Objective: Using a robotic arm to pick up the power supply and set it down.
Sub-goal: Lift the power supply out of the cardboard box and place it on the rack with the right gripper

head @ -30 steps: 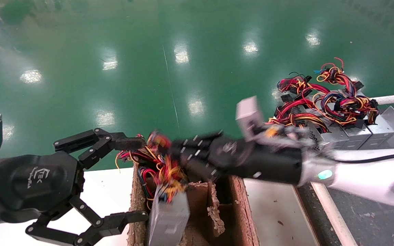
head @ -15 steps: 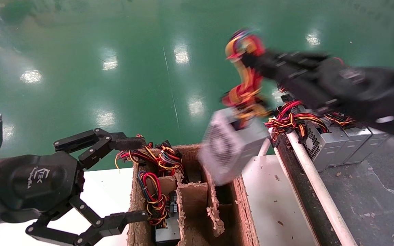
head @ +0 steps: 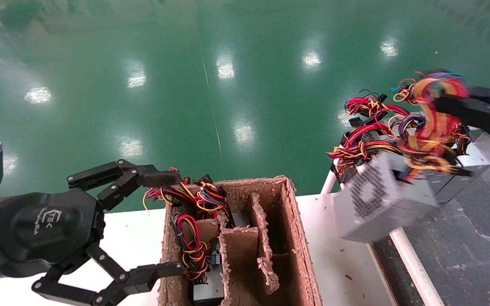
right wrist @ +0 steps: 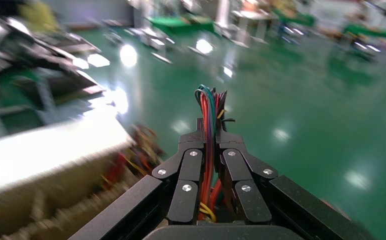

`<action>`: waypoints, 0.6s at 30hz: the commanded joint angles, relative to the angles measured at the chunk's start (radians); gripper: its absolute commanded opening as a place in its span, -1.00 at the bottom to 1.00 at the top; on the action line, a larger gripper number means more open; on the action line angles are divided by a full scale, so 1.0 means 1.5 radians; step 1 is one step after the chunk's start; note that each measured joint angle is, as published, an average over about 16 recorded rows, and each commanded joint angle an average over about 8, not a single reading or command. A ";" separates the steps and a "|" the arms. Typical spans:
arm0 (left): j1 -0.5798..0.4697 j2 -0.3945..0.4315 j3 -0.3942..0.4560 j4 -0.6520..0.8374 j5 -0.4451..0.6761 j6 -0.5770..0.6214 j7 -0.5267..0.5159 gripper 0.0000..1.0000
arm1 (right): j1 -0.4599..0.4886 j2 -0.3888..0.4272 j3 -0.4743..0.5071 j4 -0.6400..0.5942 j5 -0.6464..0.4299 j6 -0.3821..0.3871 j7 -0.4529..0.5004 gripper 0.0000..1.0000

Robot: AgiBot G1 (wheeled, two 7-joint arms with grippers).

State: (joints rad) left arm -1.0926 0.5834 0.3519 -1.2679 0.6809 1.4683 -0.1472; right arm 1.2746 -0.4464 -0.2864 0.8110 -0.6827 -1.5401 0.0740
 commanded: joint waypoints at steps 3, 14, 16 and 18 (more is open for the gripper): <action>0.000 0.000 0.000 0.000 0.000 0.000 0.000 1.00 | -0.044 0.052 0.017 -0.027 0.011 0.014 -0.024 -1.00; 0.000 0.000 0.000 0.000 0.000 0.000 0.000 1.00 | -0.107 0.074 0.024 -0.089 0.007 0.051 -0.075 -1.00; 0.000 0.000 0.000 0.000 0.000 0.000 0.000 1.00 | -0.105 0.066 0.019 -0.093 -0.001 0.057 -0.076 -1.00; 0.000 0.000 0.000 0.000 0.000 0.000 0.000 1.00 | -0.098 0.056 0.013 -0.095 -0.010 0.060 -0.075 -1.00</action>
State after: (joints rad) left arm -1.0926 0.5833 0.3522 -1.2679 0.6807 1.4682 -0.1470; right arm 1.1367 -0.3667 -0.2696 0.6729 -0.7018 -1.4563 -0.0345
